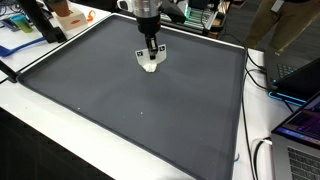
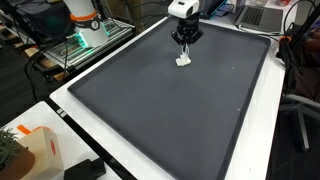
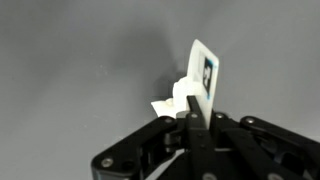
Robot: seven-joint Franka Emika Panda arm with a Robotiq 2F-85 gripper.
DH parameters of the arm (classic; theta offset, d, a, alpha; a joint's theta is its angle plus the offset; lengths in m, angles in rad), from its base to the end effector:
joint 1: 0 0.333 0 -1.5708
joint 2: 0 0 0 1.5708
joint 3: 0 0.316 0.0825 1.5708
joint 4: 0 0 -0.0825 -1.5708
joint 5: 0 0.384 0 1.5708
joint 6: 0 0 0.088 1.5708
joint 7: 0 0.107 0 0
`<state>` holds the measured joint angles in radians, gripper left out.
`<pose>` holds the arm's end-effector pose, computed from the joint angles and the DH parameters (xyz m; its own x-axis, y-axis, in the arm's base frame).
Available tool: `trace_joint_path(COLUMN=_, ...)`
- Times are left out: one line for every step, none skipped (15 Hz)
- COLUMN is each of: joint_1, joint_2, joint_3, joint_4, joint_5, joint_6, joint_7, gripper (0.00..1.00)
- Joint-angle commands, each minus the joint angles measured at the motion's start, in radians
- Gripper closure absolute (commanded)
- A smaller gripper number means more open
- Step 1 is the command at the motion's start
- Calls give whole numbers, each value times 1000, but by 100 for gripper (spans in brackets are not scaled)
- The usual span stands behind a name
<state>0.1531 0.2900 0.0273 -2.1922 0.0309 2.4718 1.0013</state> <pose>0.5477 0.0998 0.2514 0.6625 -0.7485 -0.0283 -0.7489 -0.6627 -0.0054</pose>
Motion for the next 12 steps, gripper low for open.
trace_joint_path(joint_1=-8, joint_2=83, joint_3=25, joint_4=47, joint_5=65, joint_6=-58, joint_7=-64, gripper=99)
trace_joint_path(joint_1=0, joint_2=102, joint_3=16, joint_4=60, joint_5=53, joint_6=-62, joint_7=-47, gripper=99)
trace_joint_path(joint_1=-2, joint_2=119, joint_3=18, joint_4=73, joint_5=65, joint_6=-66, joint_7=-56, gripper=99)
trace_joint_path(joint_1=-1, joint_2=134, joint_3=15, joint_4=86, joint_5=66, joint_6=-79, joint_7=-51, gripper=99)
trace_joint_path(joint_1=-5, joint_2=146, joint_3=18, joint_4=100, joint_5=78, joint_6=-101, joint_7=-61, gripper=99)
trace_joint_path(joint_1=-17, joint_2=158, joint_3=31, joint_4=117, joint_5=110, joint_6=-143, joint_7=-93, gripper=99)
trace_joint_path(joint_1=-24, joint_2=164, joint_3=37, joint_4=127, joint_5=131, joint_6=-166, joint_7=-122, gripper=99)
trace_joint_path(joint_1=-31, joint_2=166, joint_3=38, joint_4=134, joint_5=149, joint_6=-187, joint_7=-148, gripper=99)
trace_joint_path(joint_1=-40, joint_2=166, joint_3=41, joint_4=141, joint_5=173, joint_6=-205, joint_7=-187, gripper=99)
trace_joint_path(joint_1=-47, joint_2=166, joint_3=43, joint_4=148, joint_5=193, joint_6=-224, joint_7=-221, gripper=99)
trace_joint_path(joint_1=-55, joint_2=164, joint_3=48, joint_4=152, joint_5=219, joint_6=-232, joint_7=-269, gripper=99)
trace_joint_path(joint_1=-63, joint_2=165, joint_3=52, joint_4=156, joint_5=241, joint_6=-241, joint_7=-311, gripper=99)
